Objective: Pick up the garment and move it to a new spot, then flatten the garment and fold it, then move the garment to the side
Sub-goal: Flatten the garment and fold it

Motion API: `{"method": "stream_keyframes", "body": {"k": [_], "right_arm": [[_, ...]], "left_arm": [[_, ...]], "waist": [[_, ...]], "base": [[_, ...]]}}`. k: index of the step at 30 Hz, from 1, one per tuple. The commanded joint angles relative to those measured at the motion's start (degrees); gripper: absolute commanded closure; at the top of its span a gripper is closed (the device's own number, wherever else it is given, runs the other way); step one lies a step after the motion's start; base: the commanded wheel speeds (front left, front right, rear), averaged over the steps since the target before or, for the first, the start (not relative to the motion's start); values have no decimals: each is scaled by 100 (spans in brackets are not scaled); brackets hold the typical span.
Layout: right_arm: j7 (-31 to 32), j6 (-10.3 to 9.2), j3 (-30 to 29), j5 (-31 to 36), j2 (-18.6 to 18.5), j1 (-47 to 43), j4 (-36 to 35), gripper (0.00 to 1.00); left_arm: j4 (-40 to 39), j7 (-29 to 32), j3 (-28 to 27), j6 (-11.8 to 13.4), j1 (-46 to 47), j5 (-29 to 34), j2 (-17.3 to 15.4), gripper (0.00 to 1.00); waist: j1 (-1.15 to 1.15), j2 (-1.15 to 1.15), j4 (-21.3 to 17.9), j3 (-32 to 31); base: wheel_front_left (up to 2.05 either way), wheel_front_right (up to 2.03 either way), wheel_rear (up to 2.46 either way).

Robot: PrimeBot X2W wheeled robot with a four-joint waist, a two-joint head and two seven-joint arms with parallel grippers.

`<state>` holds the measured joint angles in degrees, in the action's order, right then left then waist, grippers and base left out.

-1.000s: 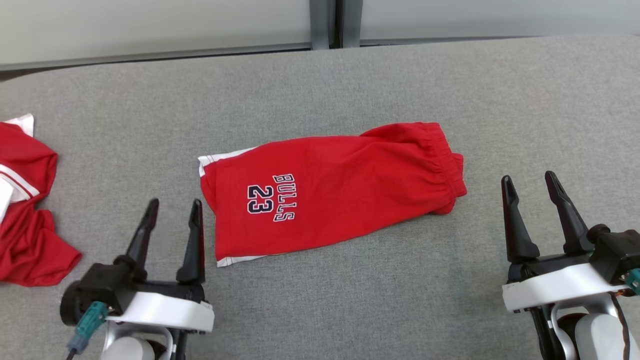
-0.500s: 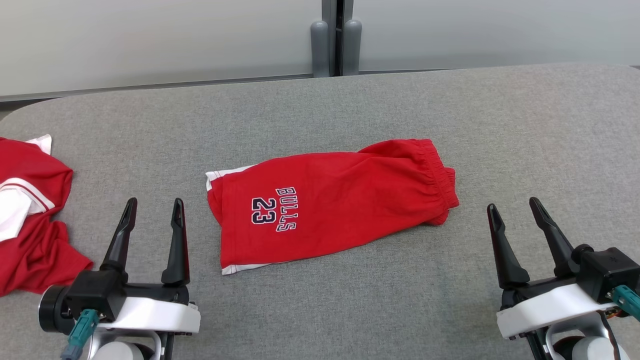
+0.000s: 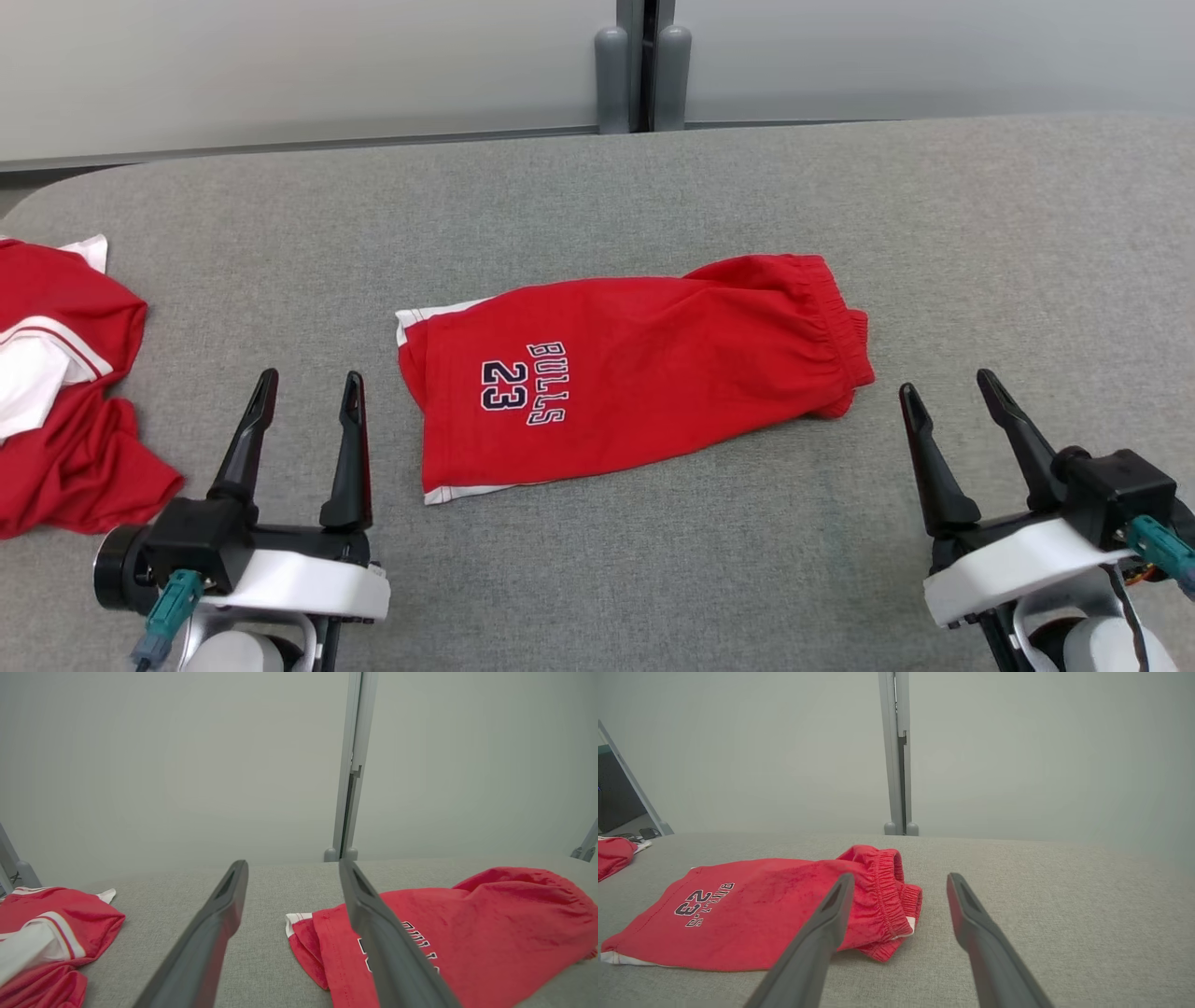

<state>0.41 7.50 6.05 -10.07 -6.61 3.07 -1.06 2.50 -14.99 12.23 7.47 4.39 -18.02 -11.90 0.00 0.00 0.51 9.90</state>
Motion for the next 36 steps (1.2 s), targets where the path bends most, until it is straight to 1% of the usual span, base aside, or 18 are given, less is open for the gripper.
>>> {"method": "stream_keyframes", "body": {"k": [1, 8, 12, 15, 16, 17, 18, 22, 29, 32, 33, 35, 36], "right_arm": [[48, -2, 27, -20, -69, 127, 88, 0], [146, -2, 324, -111, -363, 743, 838, 0], [140, -2, 476, -157, -503, 1157, 1321, 0], [151, -2, 699, -247, -594, 1413, 1564, 0], [157, -2, 766, -282, -633, 1485, 1619, 49], [164, -2, 835, -326, -668, 1535, 1648, 72], [156, -2, 897, -387, -691, 1585, 1654, 100], [45, -2, 1059, -588, -755, 1761, 1526, 100], [46, -2, 967, -919, -747, 2168, 1393, 100], [3, -2, 791, -1115, -633, 2472, 1506, 100], [-9, -2, 716, -1146, -630, 2591, 1585, 100], [-45, -2, 557, -1307, -491, 2818, 1791, 100], [-54, -1, 506, -1264, -485, 2936, 1913, 100]], "left_arm": [[8, -26, 11, -37, 150, 30, 5, 0], [56, -27, 108, -162, 469, 74, 161, 0], [84, -27, 105, -233, 603, 115, 273, 0], [117, -27, 94, -283, 659, 152, 325, 0], [123, -27, 86, -300, 679, 163, 345, 0], [131, -27, 80, -309, 691, 182, 367, 0], [138, -27, 70, -335, 696, 199, 386, 0], [150, -26, 21, -375, 720, 260, 431, 0], [98, -26, -21, -457, 863, 356, 496, 0], [103, -27, -20, -522, 956, 385, 544, 0], [111, -26, -17, -543, 984, 389, 567, 0], [131, -26, -17, -575, 1050, 406, 604, 0], [145, -26, -14, -593, 1070, 414, 620, 0]], "waist": [[0, 0, 66, 76], [0, 0, 317, 470], [0, 0, 398, 643], [0, 0, 431, 723], [0, 0, 434, 743], [0, 0, 436, 754], [0, 0, 436, 765], [0, 0, 420, 823], [0, 0, 445, 1018], [0, 0, 504, 1142], [0, 0, 529, 1182], [0, 0, 575, 1254], [0, 0, 598, 1286]], "base": [[0, 0, 0], [0, 0, 0], [0, 0, 0], [0, 0, 0], [0, 0, 0], [0, 0, 0], [0, 0, 0], [0, 0, 0], [0, 0, 0], [0, 0, 0], [0, 0, 0], [0, 0, 0], [0, 0, 0]]}}
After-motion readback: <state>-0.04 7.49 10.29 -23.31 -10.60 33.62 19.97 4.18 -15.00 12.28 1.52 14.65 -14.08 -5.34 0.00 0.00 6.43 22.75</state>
